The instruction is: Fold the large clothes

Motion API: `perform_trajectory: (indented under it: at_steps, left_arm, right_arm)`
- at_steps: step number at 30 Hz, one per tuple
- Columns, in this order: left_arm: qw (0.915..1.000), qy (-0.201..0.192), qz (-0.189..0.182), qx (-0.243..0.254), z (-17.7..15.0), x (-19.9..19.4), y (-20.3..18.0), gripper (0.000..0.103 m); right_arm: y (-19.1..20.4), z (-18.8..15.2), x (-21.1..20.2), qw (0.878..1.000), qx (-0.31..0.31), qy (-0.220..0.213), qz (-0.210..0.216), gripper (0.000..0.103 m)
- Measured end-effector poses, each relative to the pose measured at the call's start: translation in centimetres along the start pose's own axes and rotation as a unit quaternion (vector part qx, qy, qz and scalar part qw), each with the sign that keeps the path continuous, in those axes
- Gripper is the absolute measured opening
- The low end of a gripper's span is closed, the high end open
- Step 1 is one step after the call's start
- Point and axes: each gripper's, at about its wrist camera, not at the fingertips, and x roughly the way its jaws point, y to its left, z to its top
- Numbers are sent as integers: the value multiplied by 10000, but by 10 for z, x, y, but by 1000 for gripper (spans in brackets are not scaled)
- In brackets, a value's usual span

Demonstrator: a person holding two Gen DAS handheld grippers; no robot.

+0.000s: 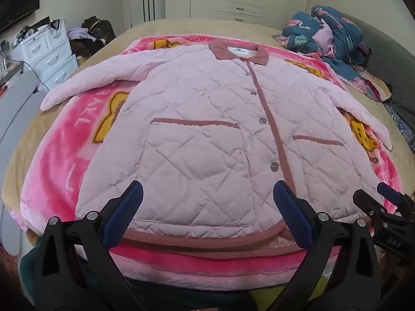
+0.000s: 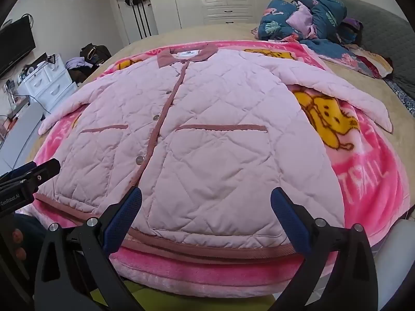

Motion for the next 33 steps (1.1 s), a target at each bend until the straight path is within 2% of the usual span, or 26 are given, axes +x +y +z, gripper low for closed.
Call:
perform_trajectory:
  at_steps: [33]
  left_arm:
    - [10000,-10,48,34,2,-2,2,94]
  right_arm:
    - [11,-1,-5,9998,-162,-70,56,99]
